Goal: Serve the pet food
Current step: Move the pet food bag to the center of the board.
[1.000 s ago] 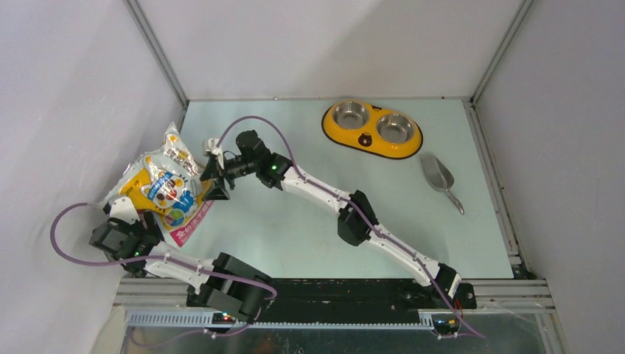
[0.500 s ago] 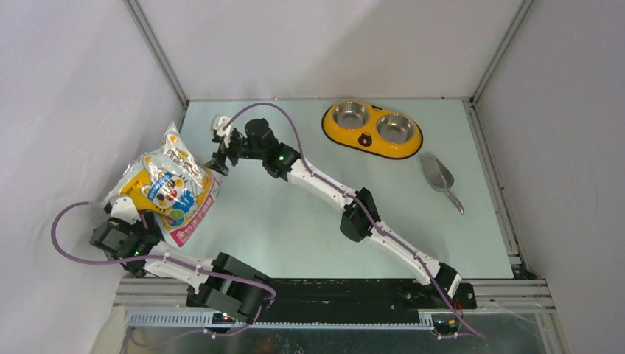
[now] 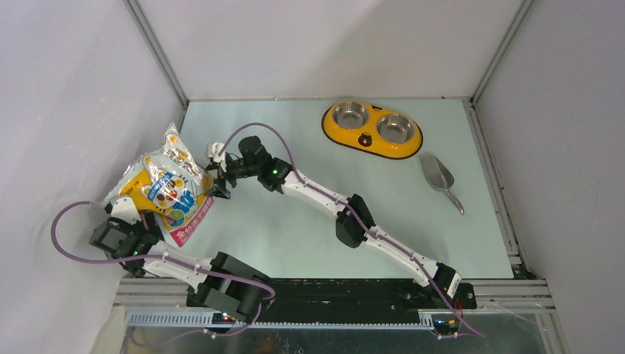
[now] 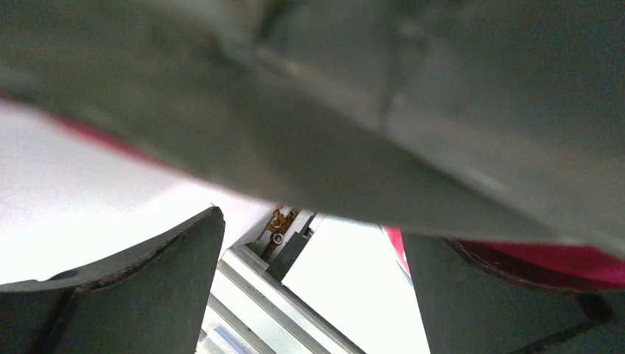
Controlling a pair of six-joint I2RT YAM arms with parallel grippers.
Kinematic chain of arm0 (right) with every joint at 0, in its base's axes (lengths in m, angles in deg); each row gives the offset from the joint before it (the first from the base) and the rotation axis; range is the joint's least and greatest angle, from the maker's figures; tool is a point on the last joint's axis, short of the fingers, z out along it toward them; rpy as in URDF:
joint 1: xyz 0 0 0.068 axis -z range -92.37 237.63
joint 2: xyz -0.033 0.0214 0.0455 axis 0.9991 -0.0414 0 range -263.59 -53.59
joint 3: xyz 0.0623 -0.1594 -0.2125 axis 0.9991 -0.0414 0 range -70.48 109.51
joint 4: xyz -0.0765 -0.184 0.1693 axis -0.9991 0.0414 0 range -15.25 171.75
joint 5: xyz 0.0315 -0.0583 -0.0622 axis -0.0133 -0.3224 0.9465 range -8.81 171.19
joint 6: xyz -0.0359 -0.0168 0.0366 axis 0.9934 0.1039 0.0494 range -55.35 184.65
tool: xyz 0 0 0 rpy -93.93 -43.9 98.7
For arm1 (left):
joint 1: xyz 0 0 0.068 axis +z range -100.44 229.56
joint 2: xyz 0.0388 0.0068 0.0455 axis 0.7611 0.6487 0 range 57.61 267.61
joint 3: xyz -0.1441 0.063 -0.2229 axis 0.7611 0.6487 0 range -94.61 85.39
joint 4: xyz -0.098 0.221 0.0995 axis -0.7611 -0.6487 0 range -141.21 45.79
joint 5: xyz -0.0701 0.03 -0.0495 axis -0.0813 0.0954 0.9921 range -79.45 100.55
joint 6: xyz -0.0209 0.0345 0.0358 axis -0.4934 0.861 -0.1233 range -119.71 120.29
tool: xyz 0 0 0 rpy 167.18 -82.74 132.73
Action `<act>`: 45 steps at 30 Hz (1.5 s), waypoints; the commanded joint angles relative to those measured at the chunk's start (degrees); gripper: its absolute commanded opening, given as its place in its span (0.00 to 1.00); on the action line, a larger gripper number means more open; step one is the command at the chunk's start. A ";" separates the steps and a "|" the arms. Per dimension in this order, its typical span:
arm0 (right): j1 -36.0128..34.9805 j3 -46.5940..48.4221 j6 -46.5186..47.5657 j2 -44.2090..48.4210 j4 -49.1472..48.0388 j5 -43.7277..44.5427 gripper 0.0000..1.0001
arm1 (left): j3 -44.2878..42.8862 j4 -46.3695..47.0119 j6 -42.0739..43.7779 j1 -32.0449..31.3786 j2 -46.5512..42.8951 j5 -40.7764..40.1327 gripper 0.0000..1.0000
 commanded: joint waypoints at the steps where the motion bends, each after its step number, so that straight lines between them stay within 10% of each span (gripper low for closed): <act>1: -0.89 3.05 3.17 0.45 -1.45 -3.20 0.86 | 0.39 -10.30 -1.24 -2.50 0.70 7.19 0.98; 8: -1.75 2.84 5.83 0.52 -0.86 -1.39 0.55 | 0.52 -10.62 -0.82 -2.51 0.36 6.93 0.98; 15: -1.92 3.09 6.36 0.51 -0.27 -1.30 0.00 | 0.00 -11.28 -0.34 -2.57 0.86 6.95 0.98; 29: -1.48 3.18 5.93 3.94 6.14 -7.75 0.00 | 0.00 -13.46 1.71 -4.87 0.36 7.19 0.98; 45: 4.37 3.23 2.34 6.57 8.02 -7.56 0.00 | -6.32 -10.79 -7.92 -25.27 7.62 -3.66 0.98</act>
